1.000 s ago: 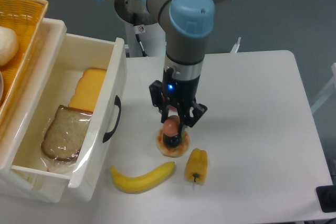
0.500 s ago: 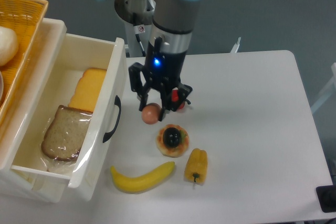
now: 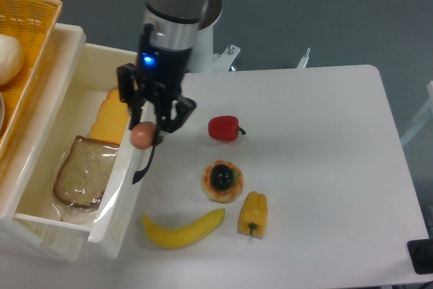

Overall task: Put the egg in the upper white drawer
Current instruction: 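Lift the egg and carry it over the open white drawer, then lower the egg onto the bread slice and open the gripper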

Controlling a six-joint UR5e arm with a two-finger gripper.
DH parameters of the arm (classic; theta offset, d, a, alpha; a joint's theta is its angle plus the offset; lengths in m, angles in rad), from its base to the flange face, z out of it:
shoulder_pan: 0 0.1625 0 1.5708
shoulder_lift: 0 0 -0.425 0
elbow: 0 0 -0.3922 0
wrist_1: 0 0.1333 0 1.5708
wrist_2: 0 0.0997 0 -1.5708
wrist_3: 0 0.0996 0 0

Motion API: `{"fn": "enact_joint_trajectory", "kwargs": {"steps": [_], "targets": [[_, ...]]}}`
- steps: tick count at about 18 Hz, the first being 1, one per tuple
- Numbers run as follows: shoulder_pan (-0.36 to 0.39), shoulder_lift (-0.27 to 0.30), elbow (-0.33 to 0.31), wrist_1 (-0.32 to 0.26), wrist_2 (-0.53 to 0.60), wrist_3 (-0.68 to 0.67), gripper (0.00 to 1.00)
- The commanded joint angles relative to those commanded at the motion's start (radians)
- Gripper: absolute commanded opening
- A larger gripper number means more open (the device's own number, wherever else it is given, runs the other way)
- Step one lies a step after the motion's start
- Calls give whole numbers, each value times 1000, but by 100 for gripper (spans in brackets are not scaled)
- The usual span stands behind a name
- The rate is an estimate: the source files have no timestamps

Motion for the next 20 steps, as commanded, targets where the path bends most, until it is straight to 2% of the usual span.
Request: {"fn": "enact_joint_trajectory", "kwargs": {"steps": [5, 8, 20], "targets": [[-37, 2, -3, -75, 3, 129, 40], [-54, 8, -8, -109, 5, 149, 40], [-118, -11, -43, -121, 61, 149, 40]]}}
